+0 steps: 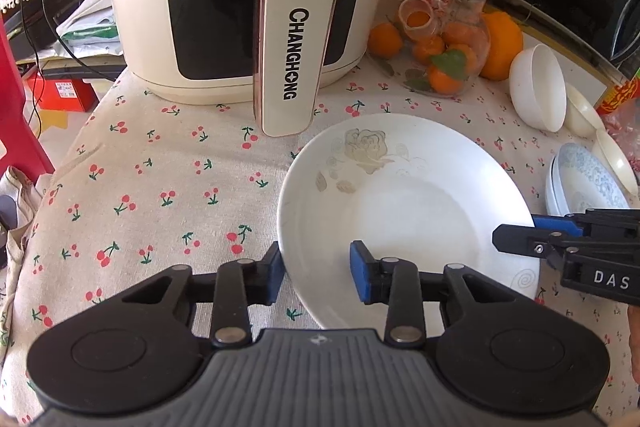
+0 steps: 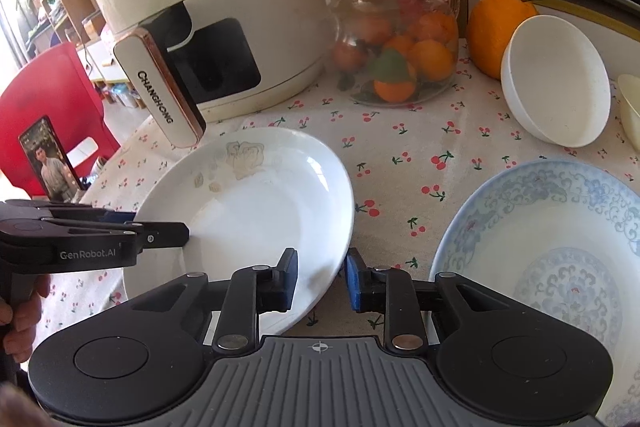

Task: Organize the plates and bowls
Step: 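Carry the white plate with both grippers over the blue plate stack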

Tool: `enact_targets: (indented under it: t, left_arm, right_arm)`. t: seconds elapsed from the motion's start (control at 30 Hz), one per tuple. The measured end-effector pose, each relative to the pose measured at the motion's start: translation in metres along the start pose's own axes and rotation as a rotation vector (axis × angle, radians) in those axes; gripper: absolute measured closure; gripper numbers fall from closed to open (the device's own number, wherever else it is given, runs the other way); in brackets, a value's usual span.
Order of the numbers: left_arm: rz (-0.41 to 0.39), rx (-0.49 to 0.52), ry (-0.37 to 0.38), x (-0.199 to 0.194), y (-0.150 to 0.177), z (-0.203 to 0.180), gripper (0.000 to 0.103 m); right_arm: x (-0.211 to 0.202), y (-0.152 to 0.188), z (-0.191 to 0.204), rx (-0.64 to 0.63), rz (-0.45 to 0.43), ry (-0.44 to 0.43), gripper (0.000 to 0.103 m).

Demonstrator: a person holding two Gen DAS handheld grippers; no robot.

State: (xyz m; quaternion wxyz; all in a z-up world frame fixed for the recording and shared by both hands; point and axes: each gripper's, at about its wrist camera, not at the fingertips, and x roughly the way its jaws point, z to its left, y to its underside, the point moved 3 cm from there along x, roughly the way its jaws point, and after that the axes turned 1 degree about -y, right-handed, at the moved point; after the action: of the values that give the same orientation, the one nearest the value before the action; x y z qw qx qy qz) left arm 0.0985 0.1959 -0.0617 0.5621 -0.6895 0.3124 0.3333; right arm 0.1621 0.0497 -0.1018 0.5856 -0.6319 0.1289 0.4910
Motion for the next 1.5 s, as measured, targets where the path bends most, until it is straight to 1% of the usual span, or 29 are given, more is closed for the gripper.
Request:
enact_targets:
  t: [0.07,0.43,0.63,0.97,1.17,1.5]
  left_arm:
    - [-0.003,-0.009,0.016,-0.002,0.000,0.001,0.075]
    - [-0.047,-0.036,0.099,-0.016,-0.003,-0.012,0.076]
    - [-0.069,-0.013,0.127,-0.021,-0.004,-0.026,0.076]
    - [-0.096,0.017,0.178,-0.029,-0.007,-0.051,0.076]
    - [-0.110,0.053,0.203,-0.032,-0.009,-0.074,0.076]
    - [-0.118,0.115,0.234,-0.027,-0.011,-0.118,0.076]
  right_arm:
    - [-0.004,-0.002,-0.001,-0.002,-0.014,0.005,0.078]
    - [-0.034,-0.016,-0.016,0.049,-0.092,-0.001,0.078]
    - [-0.048,-0.018,-0.022,0.051,-0.127,0.020,0.078]
    - [-0.076,-0.017,-0.043,0.086,-0.178,0.030,0.078]
    - [-0.094,-0.012,-0.061,0.113,-0.205,0.052,0.078]
    - [-0.121,0.003,-0.094,0.157,-0.233,0.102,0.078]
